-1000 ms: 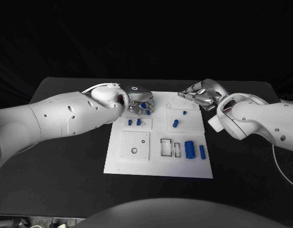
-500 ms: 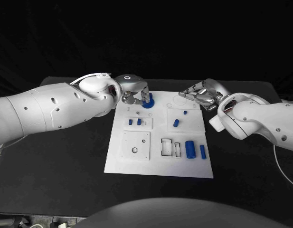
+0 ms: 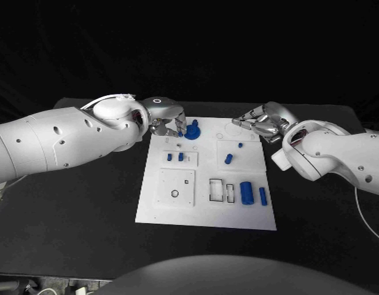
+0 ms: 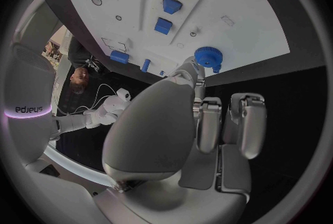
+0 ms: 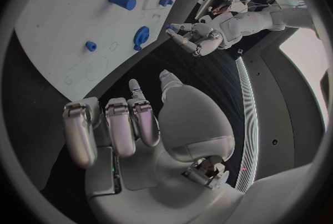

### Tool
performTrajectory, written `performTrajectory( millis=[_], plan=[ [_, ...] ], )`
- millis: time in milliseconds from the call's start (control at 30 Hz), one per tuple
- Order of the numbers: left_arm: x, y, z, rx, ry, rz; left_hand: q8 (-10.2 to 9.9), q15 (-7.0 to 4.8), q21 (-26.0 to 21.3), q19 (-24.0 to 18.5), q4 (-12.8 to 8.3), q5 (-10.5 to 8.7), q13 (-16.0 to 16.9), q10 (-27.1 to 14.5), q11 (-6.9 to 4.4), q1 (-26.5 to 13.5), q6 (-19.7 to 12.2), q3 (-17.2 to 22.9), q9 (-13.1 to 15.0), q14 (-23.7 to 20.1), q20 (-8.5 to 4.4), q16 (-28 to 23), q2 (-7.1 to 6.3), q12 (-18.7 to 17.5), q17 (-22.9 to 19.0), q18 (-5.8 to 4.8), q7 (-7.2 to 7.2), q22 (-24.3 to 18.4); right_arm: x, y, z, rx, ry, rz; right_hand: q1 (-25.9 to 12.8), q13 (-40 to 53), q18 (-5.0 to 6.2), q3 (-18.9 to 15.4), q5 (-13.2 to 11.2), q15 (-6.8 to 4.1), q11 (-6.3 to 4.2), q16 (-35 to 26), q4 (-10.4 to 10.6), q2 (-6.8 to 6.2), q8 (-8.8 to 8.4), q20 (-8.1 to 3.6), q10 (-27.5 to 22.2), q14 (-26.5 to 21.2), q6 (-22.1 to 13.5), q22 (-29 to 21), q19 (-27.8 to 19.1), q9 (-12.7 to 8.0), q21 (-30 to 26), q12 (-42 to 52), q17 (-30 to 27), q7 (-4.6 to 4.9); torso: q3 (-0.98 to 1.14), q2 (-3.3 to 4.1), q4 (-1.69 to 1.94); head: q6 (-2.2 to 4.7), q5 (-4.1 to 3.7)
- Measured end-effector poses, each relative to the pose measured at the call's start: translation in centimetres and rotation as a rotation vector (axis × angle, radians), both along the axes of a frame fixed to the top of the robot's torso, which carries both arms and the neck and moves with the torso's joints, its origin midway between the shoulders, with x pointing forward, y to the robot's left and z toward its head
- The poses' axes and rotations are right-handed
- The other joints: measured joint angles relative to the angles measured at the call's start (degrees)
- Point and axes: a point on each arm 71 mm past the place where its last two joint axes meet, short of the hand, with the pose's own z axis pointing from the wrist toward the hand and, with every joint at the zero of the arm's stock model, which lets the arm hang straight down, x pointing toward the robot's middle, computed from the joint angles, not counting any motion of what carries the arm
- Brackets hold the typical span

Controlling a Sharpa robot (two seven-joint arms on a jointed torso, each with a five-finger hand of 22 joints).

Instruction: Assemble the parts on the task board

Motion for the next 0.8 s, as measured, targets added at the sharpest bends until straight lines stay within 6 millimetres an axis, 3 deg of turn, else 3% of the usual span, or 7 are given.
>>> performTrajectory(
  millis=[800],
  plan=[
    [0.5,1.0,-2.0,0.046,0.065,0.040,-0.41,0.00,0.00,0.00,0.01,0.18,0.00,0.00,0.00,-0.44,-0.14,0.31,-0.11,0.00,0.00,0.00,0.16,-0.25,-0.01,0.00,-0.12,0.05,-0.1,-0.1,0.0,0.000,0.003,-0.001,0.00,-0.01,0.00,0.00,0.00,0.00,0.00,0.00,0.00,0.00,0.23,0.00,0.00,0.00,0.00,-0.01,0.00,-0.01,0.00,0.00,0.05,0.00,-0.01,0.08,-0.08,-0.26,-0.07]
  ],
)
